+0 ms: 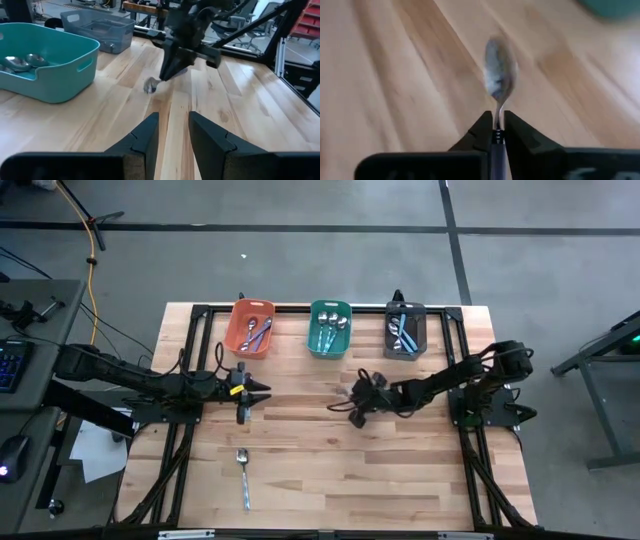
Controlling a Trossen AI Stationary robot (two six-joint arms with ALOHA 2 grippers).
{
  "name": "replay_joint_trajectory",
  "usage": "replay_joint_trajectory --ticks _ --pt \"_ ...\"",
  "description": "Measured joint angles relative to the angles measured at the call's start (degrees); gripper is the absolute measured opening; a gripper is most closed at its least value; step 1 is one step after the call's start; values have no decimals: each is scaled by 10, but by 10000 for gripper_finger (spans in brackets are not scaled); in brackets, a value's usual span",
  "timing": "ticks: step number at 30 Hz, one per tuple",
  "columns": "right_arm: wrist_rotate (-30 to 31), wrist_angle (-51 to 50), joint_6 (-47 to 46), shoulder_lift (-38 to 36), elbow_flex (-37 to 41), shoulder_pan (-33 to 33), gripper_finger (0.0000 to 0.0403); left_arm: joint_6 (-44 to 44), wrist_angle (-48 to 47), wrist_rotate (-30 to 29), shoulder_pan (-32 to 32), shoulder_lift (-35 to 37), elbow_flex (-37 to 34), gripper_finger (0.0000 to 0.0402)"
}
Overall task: Sort silverware by color (type)
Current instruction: Put the purple spoon into the orange bin
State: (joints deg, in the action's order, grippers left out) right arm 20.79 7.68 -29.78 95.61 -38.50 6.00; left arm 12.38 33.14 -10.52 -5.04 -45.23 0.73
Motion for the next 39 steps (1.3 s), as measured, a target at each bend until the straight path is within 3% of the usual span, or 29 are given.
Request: replay_joint_trajectory --ticks 7,12,20,26,31,37,39 --pt "1 132 80 0 0 0 3 6 14 -2 -1 0 0 131" --pt "-23 113 70 -1 0 0 5 15 15 -2 -14 -3 0 157" --pt "-57 58 44 15 -8 1 92 25 30 -12 -29 -43 0 163" --pt "-86 -53 100 85 -106 -17 133 11 79 -12 -29 -86 0 163" --pt "-100 -147 113 131 -188 -37 108 10 80 -12 -29 -107 0 163" --pt "-124 -140 154 140 -208 -41 18 10 86 -12 -29 -119 0 163" --pt "-130 -120 168 140 -206 -40 8 10 94 -12 -29 -123 0 163"
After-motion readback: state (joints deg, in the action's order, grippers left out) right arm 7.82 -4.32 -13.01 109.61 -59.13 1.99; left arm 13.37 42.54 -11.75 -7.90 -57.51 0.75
